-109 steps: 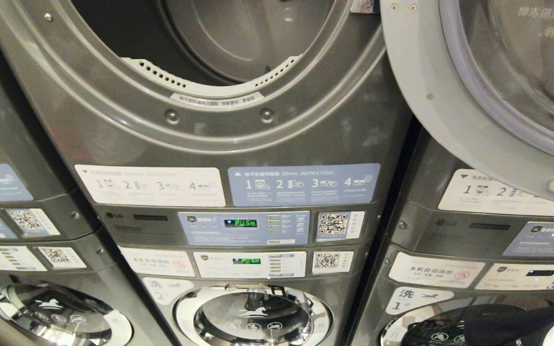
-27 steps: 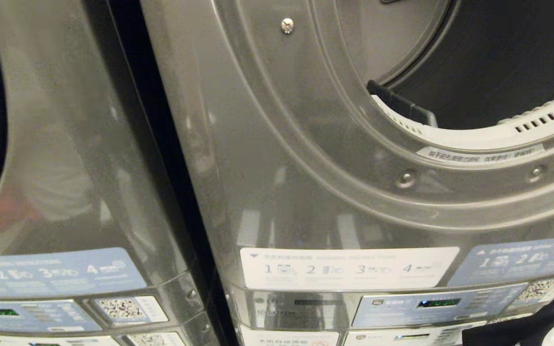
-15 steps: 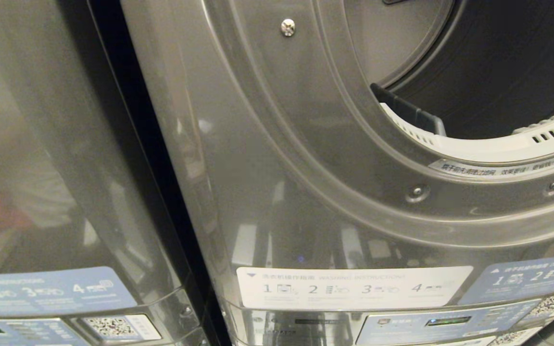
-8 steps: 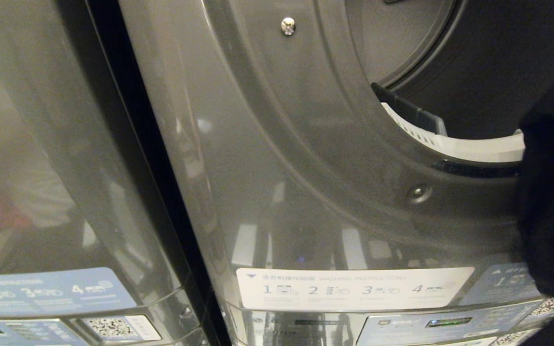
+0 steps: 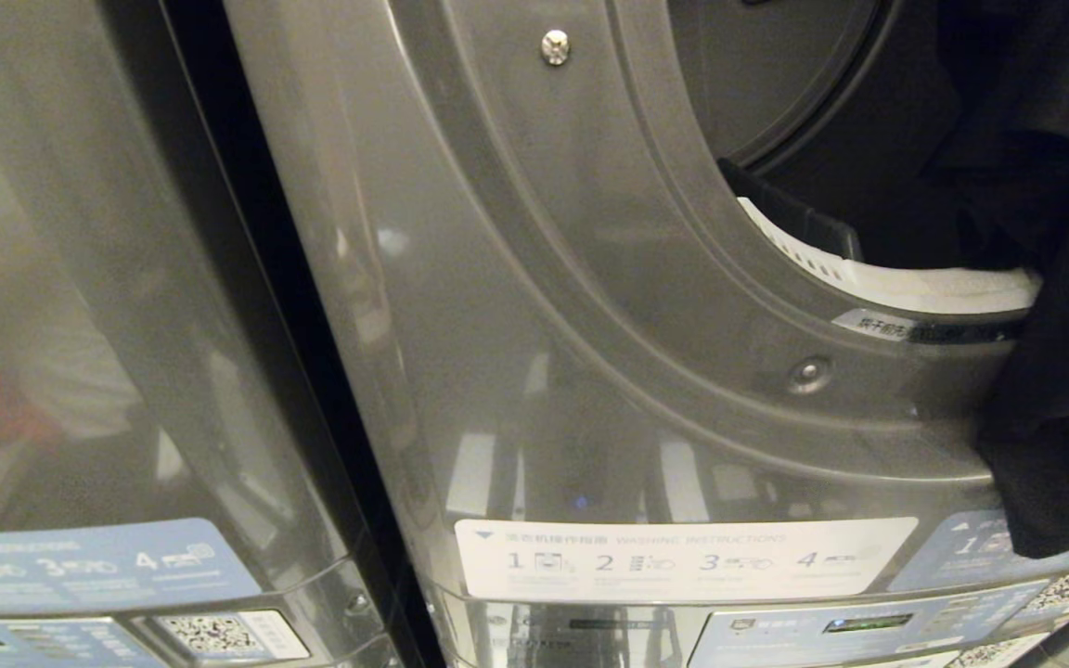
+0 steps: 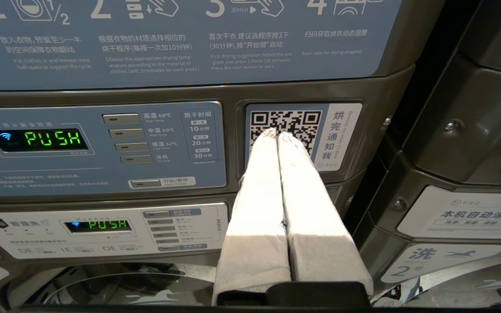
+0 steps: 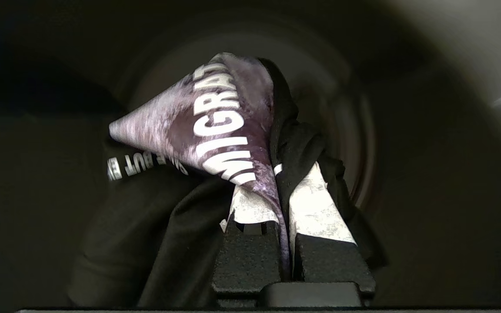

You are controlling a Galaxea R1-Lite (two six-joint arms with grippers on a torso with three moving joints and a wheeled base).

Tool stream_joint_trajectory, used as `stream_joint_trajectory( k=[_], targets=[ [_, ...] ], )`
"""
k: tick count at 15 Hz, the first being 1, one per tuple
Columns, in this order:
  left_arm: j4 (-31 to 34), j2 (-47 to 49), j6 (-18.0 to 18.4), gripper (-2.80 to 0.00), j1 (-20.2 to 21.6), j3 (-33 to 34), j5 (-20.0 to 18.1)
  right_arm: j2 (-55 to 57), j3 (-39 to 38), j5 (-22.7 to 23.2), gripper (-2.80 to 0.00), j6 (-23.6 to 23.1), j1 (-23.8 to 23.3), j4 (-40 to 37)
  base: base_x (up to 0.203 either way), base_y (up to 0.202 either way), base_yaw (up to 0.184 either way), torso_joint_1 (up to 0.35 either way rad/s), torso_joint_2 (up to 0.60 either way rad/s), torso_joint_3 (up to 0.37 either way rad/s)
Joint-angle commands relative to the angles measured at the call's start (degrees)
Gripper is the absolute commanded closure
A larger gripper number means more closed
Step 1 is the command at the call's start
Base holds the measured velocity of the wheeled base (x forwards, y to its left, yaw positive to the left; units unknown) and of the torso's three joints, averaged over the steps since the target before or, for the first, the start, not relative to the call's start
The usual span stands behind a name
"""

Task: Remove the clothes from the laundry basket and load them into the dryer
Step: Put the clothes in the dryer

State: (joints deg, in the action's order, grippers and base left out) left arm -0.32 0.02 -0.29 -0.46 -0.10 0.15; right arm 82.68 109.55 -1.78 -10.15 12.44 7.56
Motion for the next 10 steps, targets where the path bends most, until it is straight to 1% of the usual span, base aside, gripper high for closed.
stream_joint_trajectory(
  k=[1,3,5,6,9,10],
  targets=[
    [-0.03,-0.02,0.01,0.0,0.01,0.01,0.03,8.07,-1.33,-5.19,0.0,-0.06,3.5,4.07,0.0,0.0,0.0,0.0,0.0,0.0],
    [-0.03,-0.02,-0.06,0.0,-0.04,0.01,0.03,14.28,-1.28,-6.64,0.0,-1.68,3.98,10.35,0.0,0.0,0.0,0.0,0.0,0.0],
    [-0.03,-0.02,0.01,0.0,0.02,0.01,0.03,19.07,-1.02,-7.0,0.0,-3.68,4.07,15.79,0.0,0.0,0.0,0.0,0.0,0.0],
    [-0.03,-0.02,-0.01,0.0,-0.01,0.01,0.03,20.76,-0.82,-7.0,0.0,-4.31,4.08,17.43,0.0,0.0,0.0,0.0,0.0,0.0],
    [-0.03,-0.02,-0.06,0.0,0.01,0.01,0.03,23.8,2.46,-6.95,0.0,-6.47,4.09,17.93,0.0,0.0,0.0,0.0,0.0,0.0],
    [-0.03,-0.02,-0.06,0.0,-0.05,0.01,0.03,23.92,2.51,-6.99,-2.8,-7.25,4.17,17.93,0.0,0.0,0.0,0.0,0.0,0.0]
  ],
)
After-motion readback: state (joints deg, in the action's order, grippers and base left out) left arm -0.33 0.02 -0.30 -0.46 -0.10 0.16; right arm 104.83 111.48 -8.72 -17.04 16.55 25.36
